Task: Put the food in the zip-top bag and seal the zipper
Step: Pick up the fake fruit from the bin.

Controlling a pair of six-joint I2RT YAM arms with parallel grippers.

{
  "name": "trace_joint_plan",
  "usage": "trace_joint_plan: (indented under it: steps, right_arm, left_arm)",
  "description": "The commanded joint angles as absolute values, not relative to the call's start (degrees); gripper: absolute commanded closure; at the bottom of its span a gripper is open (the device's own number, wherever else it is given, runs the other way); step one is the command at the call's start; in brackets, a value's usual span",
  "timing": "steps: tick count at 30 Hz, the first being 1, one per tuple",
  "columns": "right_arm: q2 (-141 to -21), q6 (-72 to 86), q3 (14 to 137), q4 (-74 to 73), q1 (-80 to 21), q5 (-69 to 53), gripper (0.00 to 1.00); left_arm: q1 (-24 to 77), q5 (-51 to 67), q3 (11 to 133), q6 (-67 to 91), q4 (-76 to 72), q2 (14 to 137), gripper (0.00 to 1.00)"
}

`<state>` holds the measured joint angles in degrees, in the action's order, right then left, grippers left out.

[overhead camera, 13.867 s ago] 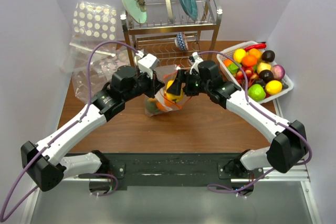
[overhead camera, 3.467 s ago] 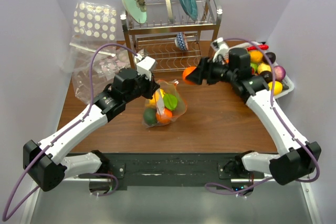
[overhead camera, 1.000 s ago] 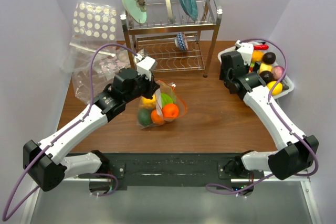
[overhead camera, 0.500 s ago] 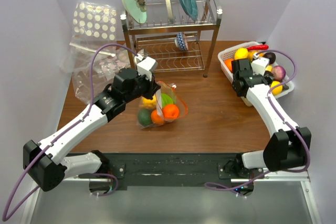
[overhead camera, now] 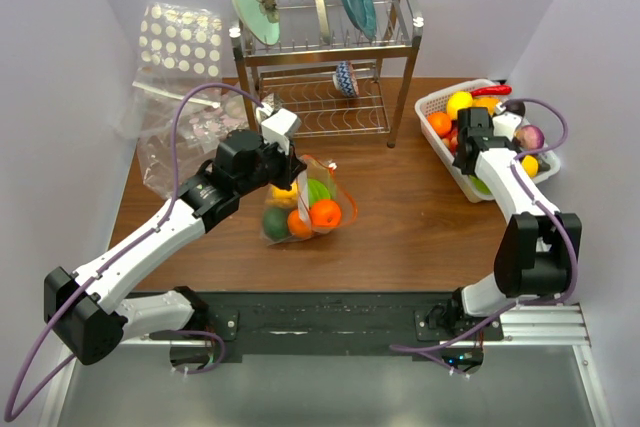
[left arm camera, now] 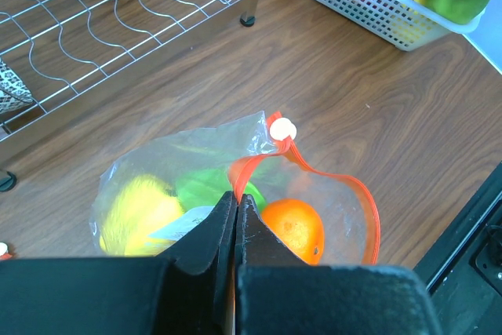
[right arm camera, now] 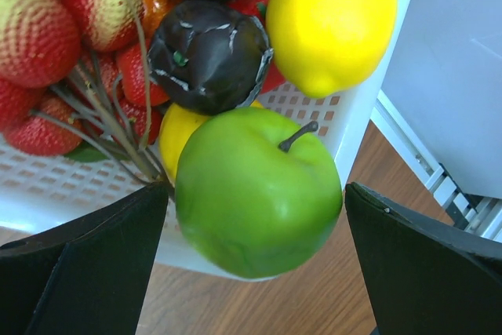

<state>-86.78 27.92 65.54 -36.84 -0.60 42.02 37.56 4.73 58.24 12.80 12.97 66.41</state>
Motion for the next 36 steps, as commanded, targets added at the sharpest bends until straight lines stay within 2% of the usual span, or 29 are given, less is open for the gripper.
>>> trace_joint_plan:
  steps: [1,2,7,12,14,19,20,22,26,32,34,36]
  right_arm:
    - [-86.5,29.1,66.1,-33.1,-0.2,42.0,0.01]
    - [-86.5,29.1,65.9,-33.0,-0.1,42.1,0.02]
    - [-84.7,28.7,66.5,-33.7,1.5,41.7,0.17]
    - [-81.0,28.5,66.4,-34.1,1.5,42.2,0.22]
    - [-79.3,28.2,66.7,-34.6,1.5,41.5,0.28]
    - [-74.7,25.7,67.1,-34.9,1.4,36.5,0.34]
    - [-72.6,24.4,67.1,-34.2,1.4,31.2,0.37]
    - [-70.8,21.8,66.6,-32.8,1.4,24.4,0.38]
    - [-66.5,20.7,65.0,-30.1,1.3,2.5,0.38]
    - [-64.2,26.0,62.7,-24.3,1.4,-22.4,0.37]
    - [-65.4,29.9,62.0,-21.0,1.1,-33.4,0.40]
    - [-65.7,32.4,60.1,-18.0,-1.0,-39.1,0.41]
  left_arm:
    - [37.2,5.5,58.4,12.5,10.7,65.0,1.00]
    - [37.3,5.5,58.4,12.5,10.7,65.0,1.00]
    - [37.3,5.9,58.4,12.6,10.6,65.0,1.00]
    - [37.3,6.0,58.4,12.6,10.5,65.0,1.00]
    - [37.2,6.0,58.4,12.6,10.6,65.0,1.00]
    - [37.2,6.1,58.4,12.7,10.5,65.3,1.00]
    - [37.3,6.2,58.4,12.7,10.5,65.4,1.00]
    - [37.2,6.2,58.4,12.7,10.5,65.6,1.00]
    - [37.3,6.2,58.4,12.7,10.5,65.7,1.00]
    - [37.3,5.9,58.4,12.7,10.6,65.7,1.00]
    - [37.2,5.9,58.4,12.7,10.6,65.7,1.00]
    - [37.3,5.8,58.4,12.7,10.7,65.7,1.00]
